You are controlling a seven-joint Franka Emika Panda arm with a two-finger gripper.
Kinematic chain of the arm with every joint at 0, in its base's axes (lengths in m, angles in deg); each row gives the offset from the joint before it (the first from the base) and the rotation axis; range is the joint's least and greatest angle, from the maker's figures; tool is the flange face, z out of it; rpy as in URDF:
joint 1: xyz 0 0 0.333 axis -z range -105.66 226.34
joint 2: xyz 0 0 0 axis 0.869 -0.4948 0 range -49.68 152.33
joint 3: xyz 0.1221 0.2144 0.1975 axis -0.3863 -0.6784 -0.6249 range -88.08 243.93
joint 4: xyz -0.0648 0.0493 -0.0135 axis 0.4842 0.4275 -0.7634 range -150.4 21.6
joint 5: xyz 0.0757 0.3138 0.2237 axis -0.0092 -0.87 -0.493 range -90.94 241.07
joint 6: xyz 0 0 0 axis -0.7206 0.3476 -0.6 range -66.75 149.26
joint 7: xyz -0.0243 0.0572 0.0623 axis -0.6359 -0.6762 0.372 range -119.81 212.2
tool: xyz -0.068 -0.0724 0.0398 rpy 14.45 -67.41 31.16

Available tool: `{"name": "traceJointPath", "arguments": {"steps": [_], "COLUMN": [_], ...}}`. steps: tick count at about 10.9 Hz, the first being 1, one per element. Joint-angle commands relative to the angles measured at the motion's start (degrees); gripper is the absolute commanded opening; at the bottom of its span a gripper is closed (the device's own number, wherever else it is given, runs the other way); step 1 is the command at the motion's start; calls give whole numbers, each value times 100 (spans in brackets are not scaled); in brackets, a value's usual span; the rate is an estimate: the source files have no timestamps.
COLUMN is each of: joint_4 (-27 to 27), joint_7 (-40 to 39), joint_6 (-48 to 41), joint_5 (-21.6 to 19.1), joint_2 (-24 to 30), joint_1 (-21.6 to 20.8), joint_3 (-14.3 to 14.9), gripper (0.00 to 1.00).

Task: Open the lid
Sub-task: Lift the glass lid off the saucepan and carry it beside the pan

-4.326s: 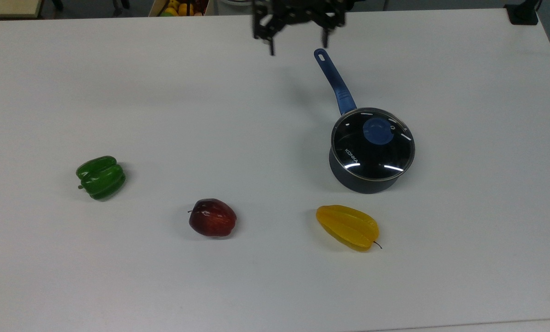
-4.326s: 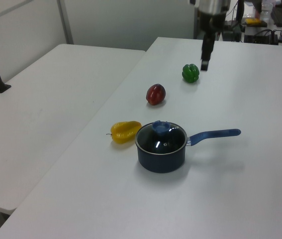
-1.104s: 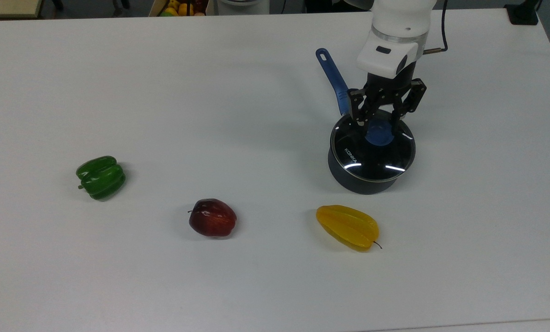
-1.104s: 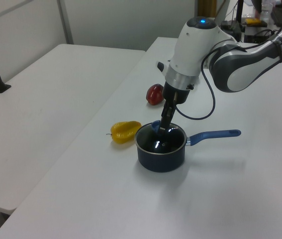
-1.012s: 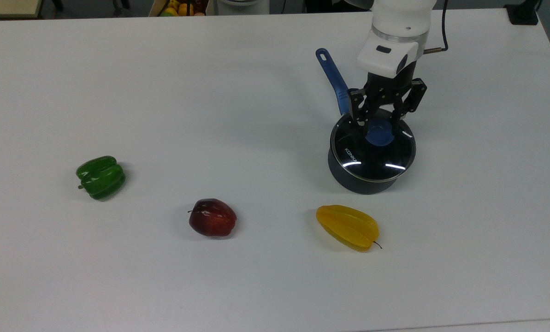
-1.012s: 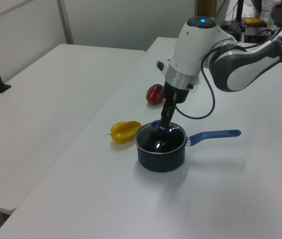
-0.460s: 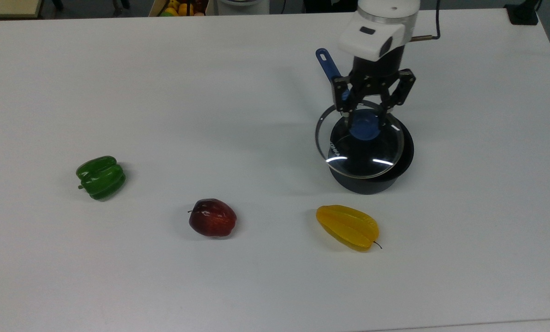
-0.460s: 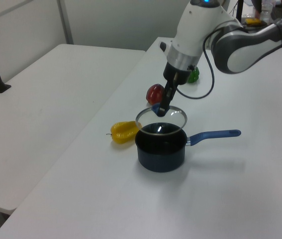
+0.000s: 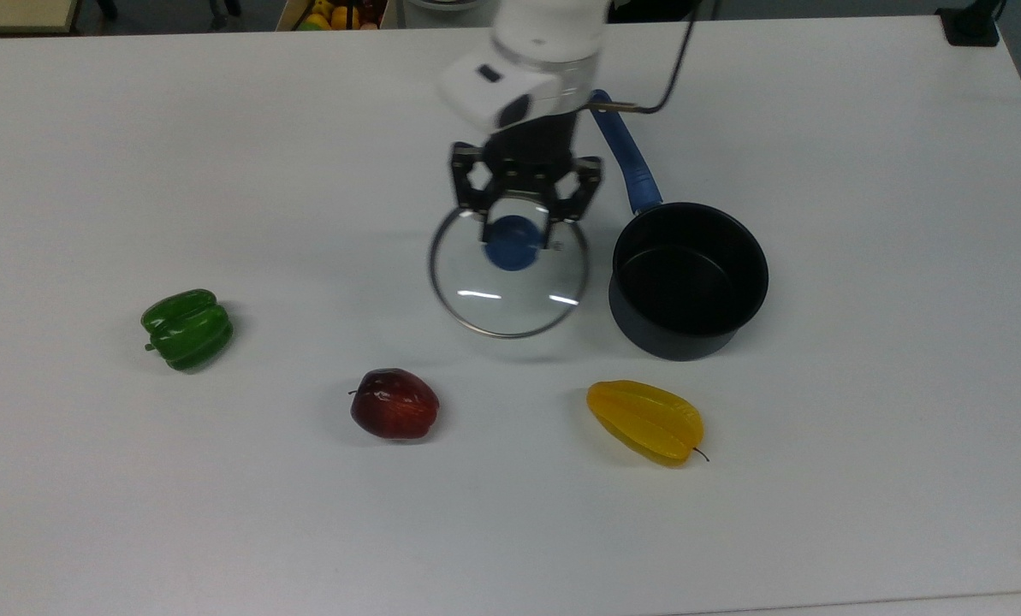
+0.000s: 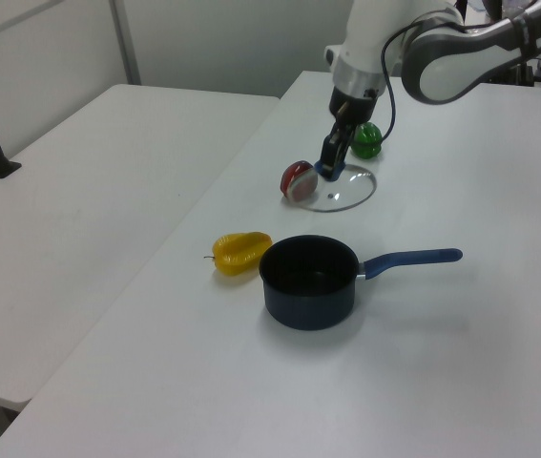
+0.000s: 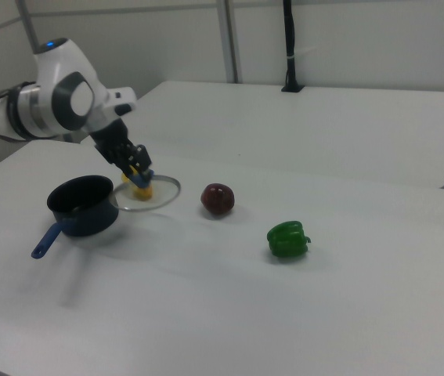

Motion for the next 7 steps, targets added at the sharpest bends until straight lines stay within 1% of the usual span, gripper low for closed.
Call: {"name": "traceJointPath", "arguments": {"steps": [1,3,4,6,7], "joint_4": [-1070,-1738,-1924,-1996,-1979], "joint_7": [-76,-181,-200,-200,-200], "joint_6": [196,818,1109,1663,1778], "joint_5": [121,112,112,112,112], "joint_2": [612,823,815,579,448], "joint_1": [767,1208,1340,1447,1438], "joint_3": [-35,-35,-35,-35,-35], "gripper": [41,40,40,40,40]}}
